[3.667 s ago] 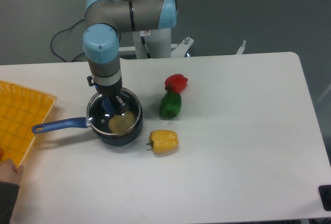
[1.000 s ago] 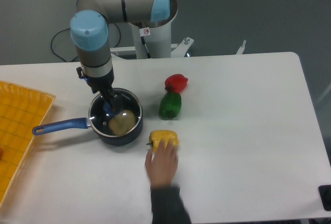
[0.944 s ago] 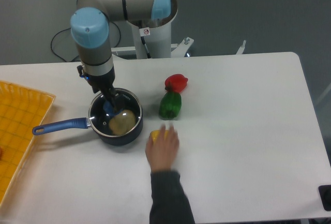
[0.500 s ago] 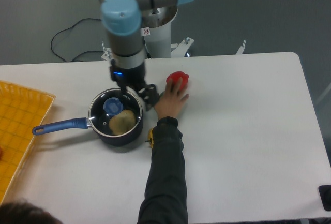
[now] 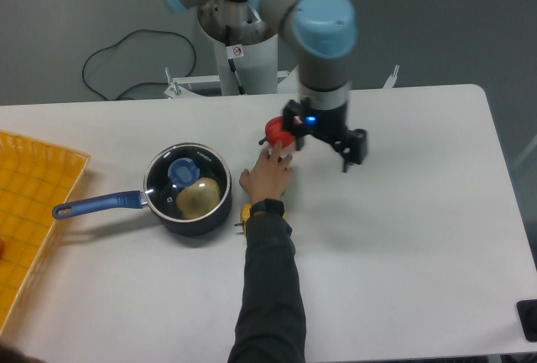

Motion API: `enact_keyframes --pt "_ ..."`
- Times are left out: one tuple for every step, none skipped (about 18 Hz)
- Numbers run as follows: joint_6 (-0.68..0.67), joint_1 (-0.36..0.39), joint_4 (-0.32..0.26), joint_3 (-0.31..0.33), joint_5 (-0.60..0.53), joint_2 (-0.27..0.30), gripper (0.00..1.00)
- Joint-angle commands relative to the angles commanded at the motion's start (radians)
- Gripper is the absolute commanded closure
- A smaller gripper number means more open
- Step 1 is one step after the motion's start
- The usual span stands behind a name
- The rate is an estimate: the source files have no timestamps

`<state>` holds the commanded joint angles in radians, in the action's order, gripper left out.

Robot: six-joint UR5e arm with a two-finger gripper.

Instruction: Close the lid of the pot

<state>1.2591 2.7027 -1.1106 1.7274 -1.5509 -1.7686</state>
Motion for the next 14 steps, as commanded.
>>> enact_keyframes --pt "0.029 0.017 0.000 -0.006 0.000 -0.012 0.00" --pt "0.066 0.032 -0.002 -0.009 0.002 -0.017 0.00" --pt "0.118 0.042 -0.008 -0.011 0.000 -0.023 0.00" --pt "0.176 0.043 -0.023 -0.014 0.000 -0.023 0.00" --pt "0.233 0.045 -0.037 -0.018 -0.003 -0.022 0.00" --pt "0.281 0.049 -0.040 -0.023 -0.002 -0.022 0.00" --pt "0.311 0.057 -0.043 -0.035 0.000 -0.023 0.00" --pt "0.333 0.063 -0.046 -0.046 0.002 -0.031 0.00" --pt "0.350 0.074 -0.051 -0.052 0.005 -0.040 0.00" --pt "0.371 0.086 -0.061 -0.061 0.012 -0.042 0.00" --pt "0.391 0.095 -0.070 -0.068 0.012 -0.043 0.00" --pt "0.411 0.104 -0.077 -0.071 0.011 -0.043 0.00" --pt "0.424 0.109 -0.077 -0.071 0.009 -0.043 0.00" --pt "0.425 0.117 -0.075 -0.071 0.008 -0.045 0.00"
